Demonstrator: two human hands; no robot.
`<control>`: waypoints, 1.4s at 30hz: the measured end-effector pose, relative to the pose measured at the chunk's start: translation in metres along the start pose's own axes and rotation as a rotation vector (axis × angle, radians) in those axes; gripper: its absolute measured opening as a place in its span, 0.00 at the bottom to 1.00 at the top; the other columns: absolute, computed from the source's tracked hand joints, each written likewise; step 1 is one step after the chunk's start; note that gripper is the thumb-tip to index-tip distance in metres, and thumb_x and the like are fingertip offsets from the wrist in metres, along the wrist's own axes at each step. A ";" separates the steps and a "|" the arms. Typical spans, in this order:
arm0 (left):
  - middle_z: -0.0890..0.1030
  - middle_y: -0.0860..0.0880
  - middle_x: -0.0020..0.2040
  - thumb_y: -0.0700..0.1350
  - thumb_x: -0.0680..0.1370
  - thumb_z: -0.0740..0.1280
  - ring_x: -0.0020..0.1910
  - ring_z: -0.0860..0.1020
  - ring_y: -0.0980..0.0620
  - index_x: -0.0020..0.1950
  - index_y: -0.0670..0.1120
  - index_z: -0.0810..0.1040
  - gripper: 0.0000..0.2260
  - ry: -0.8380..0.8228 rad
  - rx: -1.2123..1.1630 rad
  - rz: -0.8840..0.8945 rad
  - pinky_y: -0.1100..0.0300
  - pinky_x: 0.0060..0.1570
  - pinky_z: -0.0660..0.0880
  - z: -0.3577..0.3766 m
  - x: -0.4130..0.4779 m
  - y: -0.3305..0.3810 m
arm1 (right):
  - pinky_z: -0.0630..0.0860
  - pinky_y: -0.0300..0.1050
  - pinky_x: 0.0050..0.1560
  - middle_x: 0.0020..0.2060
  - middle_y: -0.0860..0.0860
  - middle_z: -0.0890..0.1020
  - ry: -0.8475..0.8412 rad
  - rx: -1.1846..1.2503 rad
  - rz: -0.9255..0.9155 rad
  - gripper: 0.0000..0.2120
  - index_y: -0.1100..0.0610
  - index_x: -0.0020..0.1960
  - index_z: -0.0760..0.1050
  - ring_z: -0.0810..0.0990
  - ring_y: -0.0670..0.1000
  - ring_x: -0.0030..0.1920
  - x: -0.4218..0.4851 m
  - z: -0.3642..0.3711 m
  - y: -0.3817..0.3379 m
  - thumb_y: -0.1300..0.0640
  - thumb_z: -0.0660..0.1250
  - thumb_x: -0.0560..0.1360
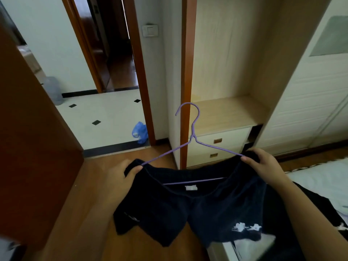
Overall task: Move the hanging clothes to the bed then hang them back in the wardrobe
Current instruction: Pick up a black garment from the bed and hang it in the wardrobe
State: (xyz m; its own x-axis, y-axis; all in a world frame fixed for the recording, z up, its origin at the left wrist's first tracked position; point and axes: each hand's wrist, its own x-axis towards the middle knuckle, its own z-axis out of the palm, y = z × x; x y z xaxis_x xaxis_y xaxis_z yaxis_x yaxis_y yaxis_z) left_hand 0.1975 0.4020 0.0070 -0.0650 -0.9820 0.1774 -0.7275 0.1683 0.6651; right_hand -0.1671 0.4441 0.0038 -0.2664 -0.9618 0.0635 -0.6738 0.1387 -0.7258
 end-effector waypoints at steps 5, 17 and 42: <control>0.76 0.50 0.39 0.48 0.76 0.63 0.41 0.73 0.52 0.47 0.47 0.76 0.06 0.063 -0.007 0.012 0.59 0.39 0.67 0.014 0.084 -0.007 | 0.69 0.37 0.37 0.41 0.55 0.79 0.020 -0.017 -0.006 0.06 0.58 0.48 0.74 0.76 0.54 0.43 0.082 0.014 -0.001 0.57 0.67 0.74; 0.70 0.57 0.31 0.55 0.77 0.59 0.37 0.72 0.52 0.46 0.49 0.73 0.11 -0.180 0.010 0.288 0.60 0.34 0.64 0.117 0.319 0.023 | 0.69 0.46 0.43 0.41 0.52 0.77 0.305 0.015 0.315 0.03 0.55 0.48 0.72 0.75 0.54 0.45 0.225 0.009 0.027 0.59 0.65 0.75; 0.76 0.48 0.25 0.60 0.73 0.55 0.24 0.73 0.44 0.36 0.44 0.76 0.21 0.087 -0.179 0.701 0.58 0.29 0.64 0.323 0.523 0.275 | 0.70 0.46 0.47 0.47 0.57 0.81 0.787 -0.302 0.363 0.11 0.60 0.53 0.77 0.78 0.58 0.51 0.393 -0.197 0.127 0.56 0.66 0.74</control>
State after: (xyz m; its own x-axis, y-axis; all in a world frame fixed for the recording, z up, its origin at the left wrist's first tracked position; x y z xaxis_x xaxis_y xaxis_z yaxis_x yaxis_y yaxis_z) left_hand -0.2566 -0.0930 0.0485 -0.4150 -0.6288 0.6576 -0.4113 0.7743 0.4809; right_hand -0.4937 0.1304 0.0716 -0.8148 -0.4244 0.3949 -0.5791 0.5634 -0.5893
